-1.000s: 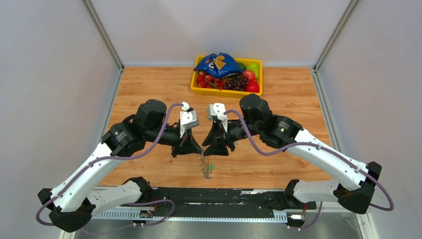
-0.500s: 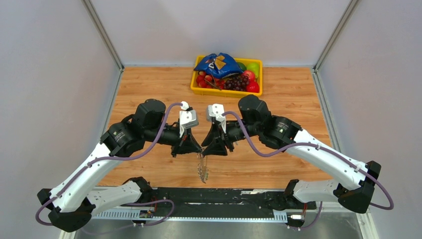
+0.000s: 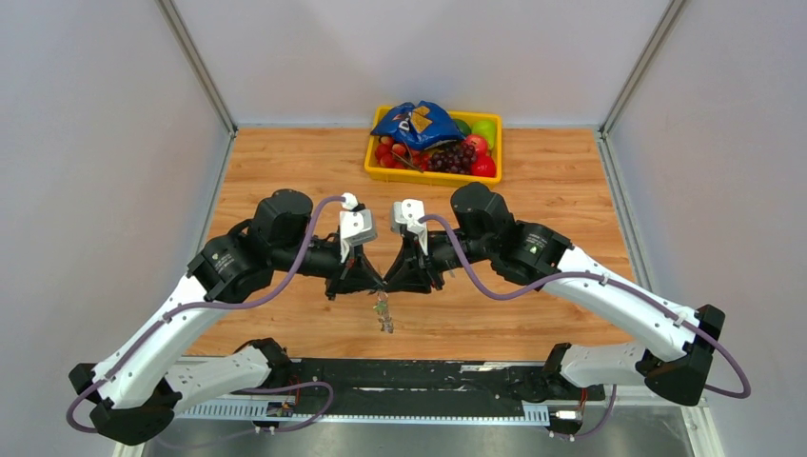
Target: Put the keys on the keyring
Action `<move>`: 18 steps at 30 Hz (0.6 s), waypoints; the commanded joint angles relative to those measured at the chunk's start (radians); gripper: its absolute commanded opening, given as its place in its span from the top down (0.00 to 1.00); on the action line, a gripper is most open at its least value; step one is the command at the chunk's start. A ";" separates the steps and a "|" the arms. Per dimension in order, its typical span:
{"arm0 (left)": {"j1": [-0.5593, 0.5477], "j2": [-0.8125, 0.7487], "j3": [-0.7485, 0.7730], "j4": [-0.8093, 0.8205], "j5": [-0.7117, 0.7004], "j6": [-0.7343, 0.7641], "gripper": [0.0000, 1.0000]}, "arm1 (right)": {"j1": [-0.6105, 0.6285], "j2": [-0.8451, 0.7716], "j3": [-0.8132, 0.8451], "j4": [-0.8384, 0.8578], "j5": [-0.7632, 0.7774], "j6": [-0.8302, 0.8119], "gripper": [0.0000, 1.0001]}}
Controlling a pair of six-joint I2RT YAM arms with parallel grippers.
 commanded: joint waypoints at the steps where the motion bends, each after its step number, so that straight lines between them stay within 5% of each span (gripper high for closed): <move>1: -0.007 -0.027 0.049 0.025 -0.005 0.018 1.00 | 0.007 -0.003 0.002 0.013 0.007 -0.018 0.78; 6: -0.007 -0.032 0.050 0.026 -0.010 0.018 1.00 | 0.011 -0.004 0.008 0.011 0.010 -0.019 1.00; 13: -0.007 -0.033 0.046 0.042 -0.027 0.009 0.99 | 0.018 -0.026 0.001 0.064 0.005 0.015 1.00; 18: -0.007 -0.068 0.022 0.103 -0.053 -0.014 0.75 | 0.018 -0.079 -0.024 0.132 0.031 0.062 1.00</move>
